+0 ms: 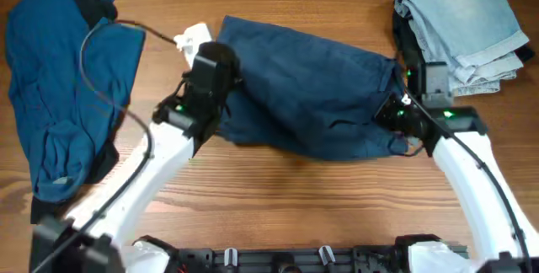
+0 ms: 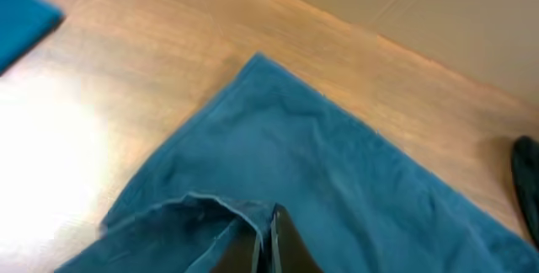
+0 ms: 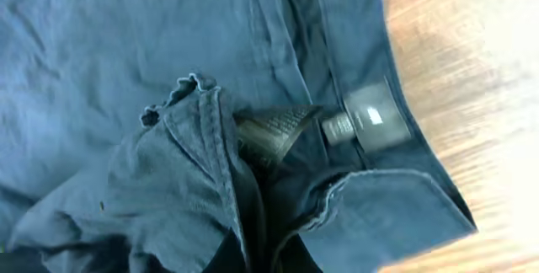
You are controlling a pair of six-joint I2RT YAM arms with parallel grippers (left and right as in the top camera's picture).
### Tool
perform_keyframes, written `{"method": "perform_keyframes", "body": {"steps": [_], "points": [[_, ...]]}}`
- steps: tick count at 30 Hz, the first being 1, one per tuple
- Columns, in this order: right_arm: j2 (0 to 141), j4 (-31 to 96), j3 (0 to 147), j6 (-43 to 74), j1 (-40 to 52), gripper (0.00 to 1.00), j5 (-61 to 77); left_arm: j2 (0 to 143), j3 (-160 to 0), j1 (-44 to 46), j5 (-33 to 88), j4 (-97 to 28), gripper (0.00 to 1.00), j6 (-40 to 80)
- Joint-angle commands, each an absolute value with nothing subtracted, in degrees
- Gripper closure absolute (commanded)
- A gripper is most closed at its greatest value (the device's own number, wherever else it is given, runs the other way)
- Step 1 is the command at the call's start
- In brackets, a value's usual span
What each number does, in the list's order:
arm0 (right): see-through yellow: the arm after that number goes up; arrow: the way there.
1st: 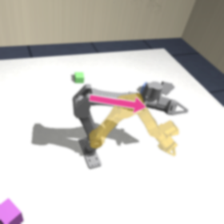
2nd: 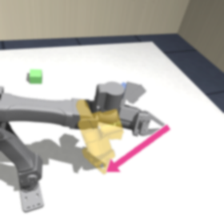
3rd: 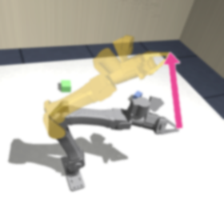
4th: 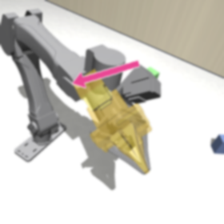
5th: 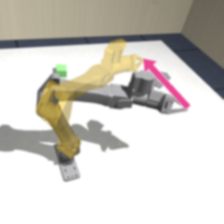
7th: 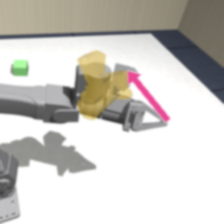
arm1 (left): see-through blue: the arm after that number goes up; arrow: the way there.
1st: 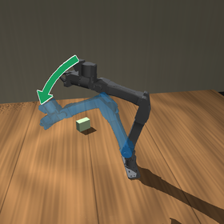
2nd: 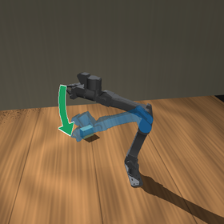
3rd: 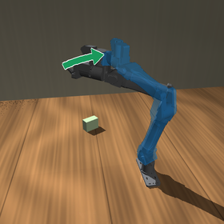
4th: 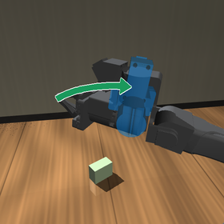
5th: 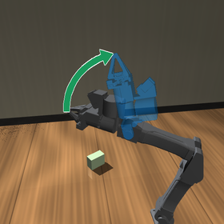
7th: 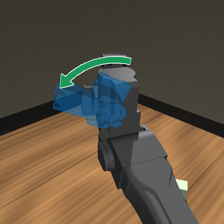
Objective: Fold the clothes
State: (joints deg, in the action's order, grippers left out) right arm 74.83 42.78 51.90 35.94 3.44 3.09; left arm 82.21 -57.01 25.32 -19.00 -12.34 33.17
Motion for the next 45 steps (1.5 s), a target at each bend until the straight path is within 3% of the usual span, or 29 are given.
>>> {"method": "perform_keyframes", "body": {"steps": [1, 8, 22, 24, 25, 26, 27, 30, 35, 38, 41, 45], "points": [[76.12, 38.04, 52.51, 35.97, 2.72, 0.96, -1.39, 85.93, -57.45, 21.89, -21.08, -3.36, 0.96, 28.69], [76.66, 27.38, 52.49, 35.75, -2.0, 0.95, -5.17, 88.68, -57.45, 18.87, -21.08, 13.08, 0.96, 25.65], [94.17, 3.25, 52.49, 34.48, -2.02, 0.96, -6.74, 104.01, -57.45, 18.87, -20.23, 23.92, 0.96, 25.69], [97.71, 0.08, 52.49, 34.48, -2.02, 0.96, -6.76, 106.45, -57.45, 18.87, -20.23, 26.52, 0.89, 25.71], [99.48, -1.08, 52.49, 34.72, -2.02, 0.86, -8.32, 107.7, -57.45, 18.87, -20.21, 27.99, 0.62, 25.69], [100.09, -1.67, 52.49, 34.72, -2.02, 0.35, -9.58, 108.31, -57.45, 18.87, -20.23, 28.75, 0.18, 25.65], [100.25, -1.91, 52.51, 34.37, -2.02, 0.01, -9.72, 108.4, -57.45, 18.83, -20.16, 28.73, 0.0, 24.99], [97.78, -1.23, 52.62, 29.93, -2.02, 0.0, -6.24, 107.79, -57.98, 18.83, -17.93, 27.7, 0.0, 19.68], [84.27, 5.13, 53.1, 25.34, -1.93, 0.0, 5.63, 100.97, -61.41, 18.9, -5.19, 14.33, 0.0, 19.64], [82.67, 9.15, 53.1, 21.87, -1.65, 0.0, 13.15, 100.62, -61.41, 18.94, 2.39, 7.7, 0.0, 19.05], [85.52, 13.02, 53.1, 17.72, 0.25, 0.03, 15.51, 100.64, -61.41, 20.16, 2.55, 1.39, 0.01, 14.41], [87.0, 14.35, 53.1, 16.73, 2.46, 0.07, 16.88, 103.59, -61.41, 20.84, 2.35, 0.64, 0.2, 10.13]]}}
